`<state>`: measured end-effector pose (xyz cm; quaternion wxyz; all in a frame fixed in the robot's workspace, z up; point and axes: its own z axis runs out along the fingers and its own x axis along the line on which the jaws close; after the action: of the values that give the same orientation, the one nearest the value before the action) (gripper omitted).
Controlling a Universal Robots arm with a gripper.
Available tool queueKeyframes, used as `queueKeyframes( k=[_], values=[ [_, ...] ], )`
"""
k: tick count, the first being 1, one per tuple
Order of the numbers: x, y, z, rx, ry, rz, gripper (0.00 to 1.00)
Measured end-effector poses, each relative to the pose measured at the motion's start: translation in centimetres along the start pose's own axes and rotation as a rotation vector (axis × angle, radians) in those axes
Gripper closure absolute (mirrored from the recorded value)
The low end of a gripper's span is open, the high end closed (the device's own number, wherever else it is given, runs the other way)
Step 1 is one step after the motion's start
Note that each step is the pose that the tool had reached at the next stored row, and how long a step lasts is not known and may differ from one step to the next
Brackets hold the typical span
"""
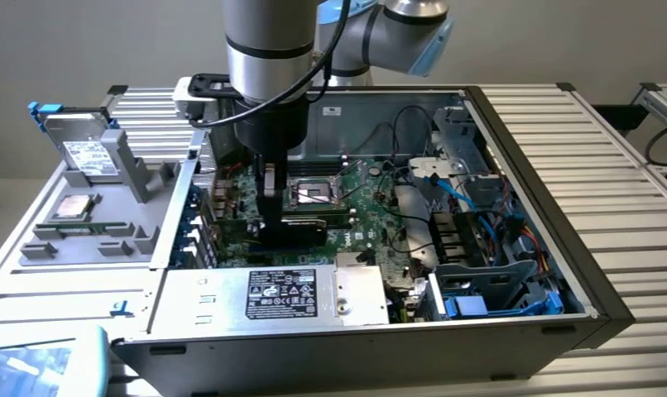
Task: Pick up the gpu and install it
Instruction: 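Press down on the gpu until it lock into place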
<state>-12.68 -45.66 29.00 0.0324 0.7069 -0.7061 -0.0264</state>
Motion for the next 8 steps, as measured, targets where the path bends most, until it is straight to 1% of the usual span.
queueKeyframes(
  k=[2, 3, 4, 6, 7, 8],
  values=[
    [0.00, 0.00, 0.00, 0.0000, 0.0000, 0.000, 0.57],
    [0.00, 0.00, 0.00, 0.0000, 0.0000, 0.000, 0.66],
    [0.00, 0.00, 0.00, 0.0001, -0.0001, 0.000, 0.66],
    [0.00, 0.00, 0.00, 0.0000, 0.0000, 0.000, 0.78],
    [0.00, 0.00, 0.00, 0.0000, 0.0000, 0.000, 0.78],
    [0.00, 0.00, 0.00, 0.0000, 0.0000, 0.000, 0.84]
  ],
)
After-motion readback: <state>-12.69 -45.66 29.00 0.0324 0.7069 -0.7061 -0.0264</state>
